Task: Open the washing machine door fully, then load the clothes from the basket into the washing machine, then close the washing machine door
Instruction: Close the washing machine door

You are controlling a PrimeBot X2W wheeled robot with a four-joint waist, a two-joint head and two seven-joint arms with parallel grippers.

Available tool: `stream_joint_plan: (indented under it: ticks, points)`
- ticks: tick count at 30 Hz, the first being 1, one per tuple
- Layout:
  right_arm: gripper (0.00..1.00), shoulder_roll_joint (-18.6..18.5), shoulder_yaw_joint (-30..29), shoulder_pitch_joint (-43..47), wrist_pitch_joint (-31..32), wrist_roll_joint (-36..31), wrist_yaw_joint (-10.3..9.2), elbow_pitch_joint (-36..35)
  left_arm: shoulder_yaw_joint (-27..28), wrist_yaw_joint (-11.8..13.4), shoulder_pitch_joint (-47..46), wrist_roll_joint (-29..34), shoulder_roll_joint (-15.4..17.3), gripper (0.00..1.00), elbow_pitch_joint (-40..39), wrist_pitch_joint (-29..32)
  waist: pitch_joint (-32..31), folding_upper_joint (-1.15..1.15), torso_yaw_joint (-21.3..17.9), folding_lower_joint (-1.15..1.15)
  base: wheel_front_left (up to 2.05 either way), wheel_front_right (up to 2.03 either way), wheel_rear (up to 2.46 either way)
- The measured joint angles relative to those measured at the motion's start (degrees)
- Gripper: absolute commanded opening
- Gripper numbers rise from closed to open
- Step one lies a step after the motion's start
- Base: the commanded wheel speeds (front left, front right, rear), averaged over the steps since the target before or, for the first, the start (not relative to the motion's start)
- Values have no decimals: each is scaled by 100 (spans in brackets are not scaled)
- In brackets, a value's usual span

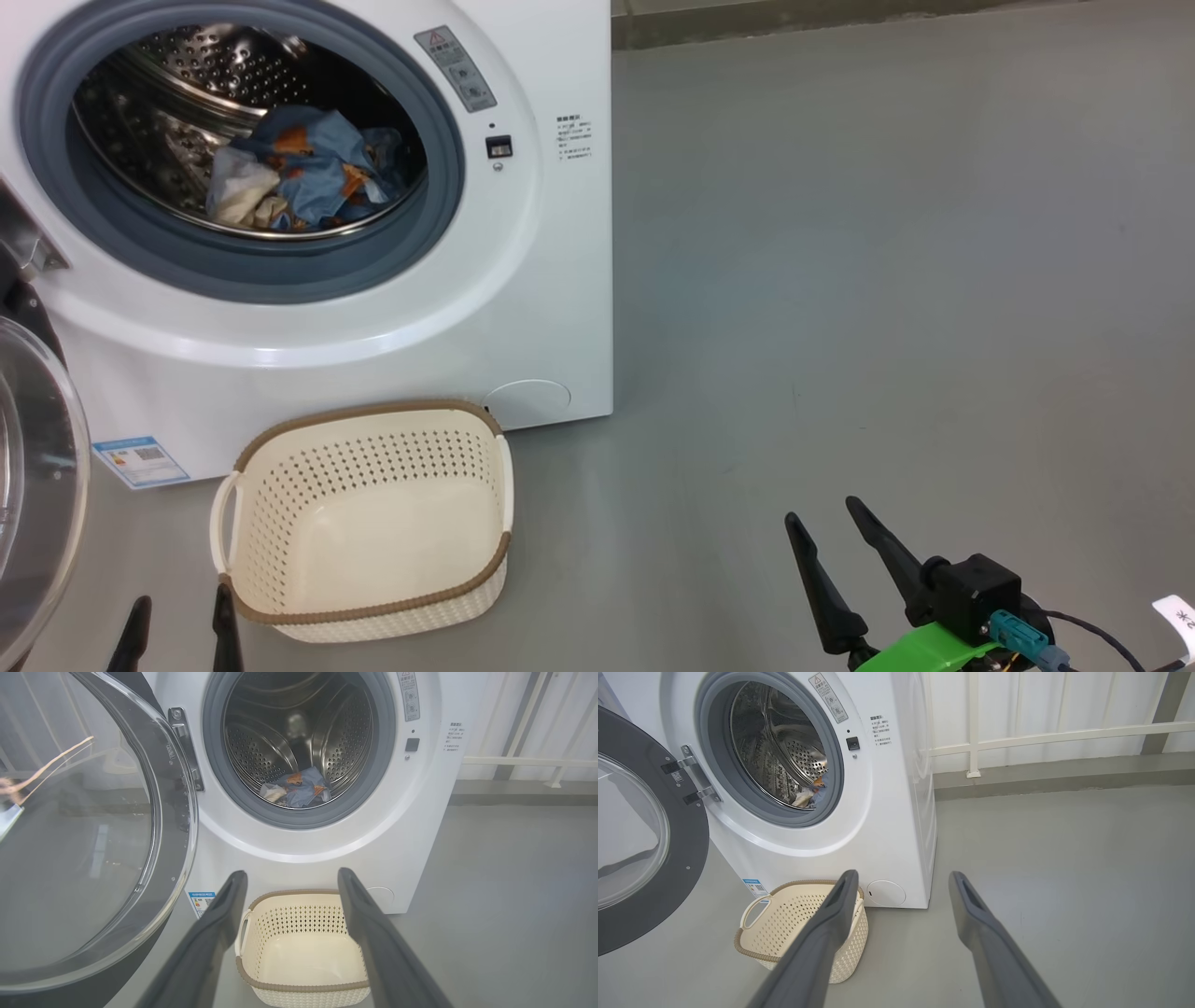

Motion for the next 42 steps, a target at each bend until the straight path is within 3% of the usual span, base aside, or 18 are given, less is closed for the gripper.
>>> stream_joint_plan:
  ticks: [26, 42]
  points:
    - [100, 0, -34, 3, 0, 0, 0, -13, -90, -73, 2, 15, -13, 100, -5, 0, 33, 0, 241, 0, 0, 0, 0]
    - [100, 0, -33, 3, 0, 49, 0, -33, -91, 82, 1, -141, -16, 100, 35, 0, 52, 0, 893, 0, 0, 0, 0]
